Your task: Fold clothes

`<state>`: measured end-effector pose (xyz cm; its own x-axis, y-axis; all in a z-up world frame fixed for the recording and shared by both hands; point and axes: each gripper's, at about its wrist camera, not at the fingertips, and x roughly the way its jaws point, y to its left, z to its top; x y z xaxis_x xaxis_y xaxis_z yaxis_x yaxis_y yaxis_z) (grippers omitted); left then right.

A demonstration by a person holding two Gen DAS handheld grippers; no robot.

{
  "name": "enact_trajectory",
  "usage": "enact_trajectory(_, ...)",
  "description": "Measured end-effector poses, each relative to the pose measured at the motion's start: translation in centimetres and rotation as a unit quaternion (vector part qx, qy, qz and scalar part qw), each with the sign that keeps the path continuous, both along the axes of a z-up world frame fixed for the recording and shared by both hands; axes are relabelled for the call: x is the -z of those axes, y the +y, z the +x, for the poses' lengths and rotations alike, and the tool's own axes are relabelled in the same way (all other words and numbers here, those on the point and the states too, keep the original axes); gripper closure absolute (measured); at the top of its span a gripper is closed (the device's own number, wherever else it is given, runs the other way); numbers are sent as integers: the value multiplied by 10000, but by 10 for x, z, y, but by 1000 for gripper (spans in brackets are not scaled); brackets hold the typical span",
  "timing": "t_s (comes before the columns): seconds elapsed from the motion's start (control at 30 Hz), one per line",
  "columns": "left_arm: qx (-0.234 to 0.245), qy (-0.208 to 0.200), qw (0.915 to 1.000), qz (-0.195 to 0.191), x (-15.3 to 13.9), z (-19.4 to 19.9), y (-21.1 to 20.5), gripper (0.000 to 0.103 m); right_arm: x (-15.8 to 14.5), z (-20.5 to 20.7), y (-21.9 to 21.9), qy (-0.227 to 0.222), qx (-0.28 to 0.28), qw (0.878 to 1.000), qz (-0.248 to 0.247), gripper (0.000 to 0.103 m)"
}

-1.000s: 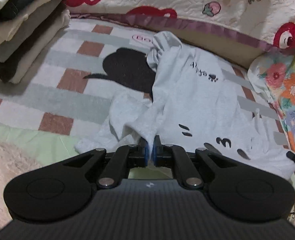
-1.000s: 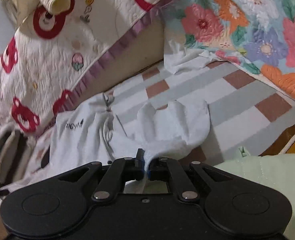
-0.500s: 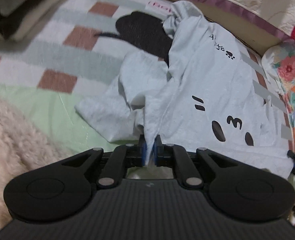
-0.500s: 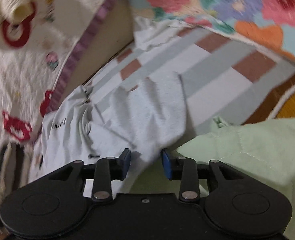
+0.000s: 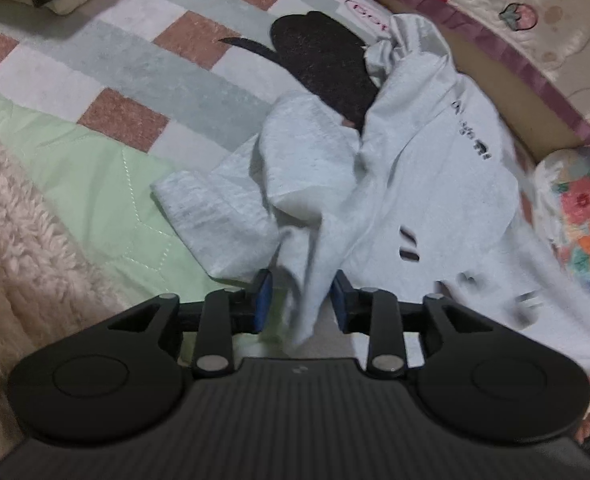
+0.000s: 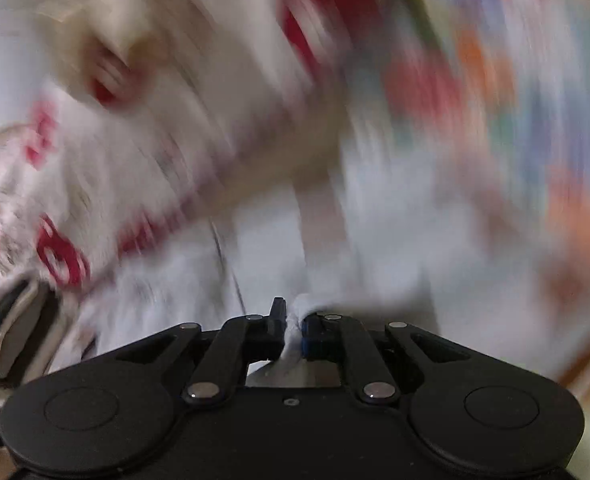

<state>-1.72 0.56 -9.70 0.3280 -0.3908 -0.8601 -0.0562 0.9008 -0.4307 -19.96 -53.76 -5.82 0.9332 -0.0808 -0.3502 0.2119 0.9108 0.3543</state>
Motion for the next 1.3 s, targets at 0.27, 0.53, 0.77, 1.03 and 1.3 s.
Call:
enact_trajectory(0.27, 104, 49, 9999, -85, 11, 7, -10, 62, 27, -29, -20, 961, 847, 9918, 26, 95)
enact_trajectory(0.53, 210, 97, 9996, -170, 21, 13, -20, 91, 54, -37, -25, 1140, 677, 9899, 511, 90)
enact_trajectory(0.77, 757, -2013, 9757, 428, -85, -16, -29, 98, 27, -38, -30, 531, 321, 9952, 759, 93)
enact_trajectory(1.03, 993, -2265, 9640, 978, -103, -13, -17, 98, 43, -36, -19, 1469, -555, 9785, 1336, 94)
enact_trajectory(1.3, 1265, -3044, 9359, 1245, -182, 115, -60, 99, -27, 144, -22, 1180, -931, 9805, 1270, 94)
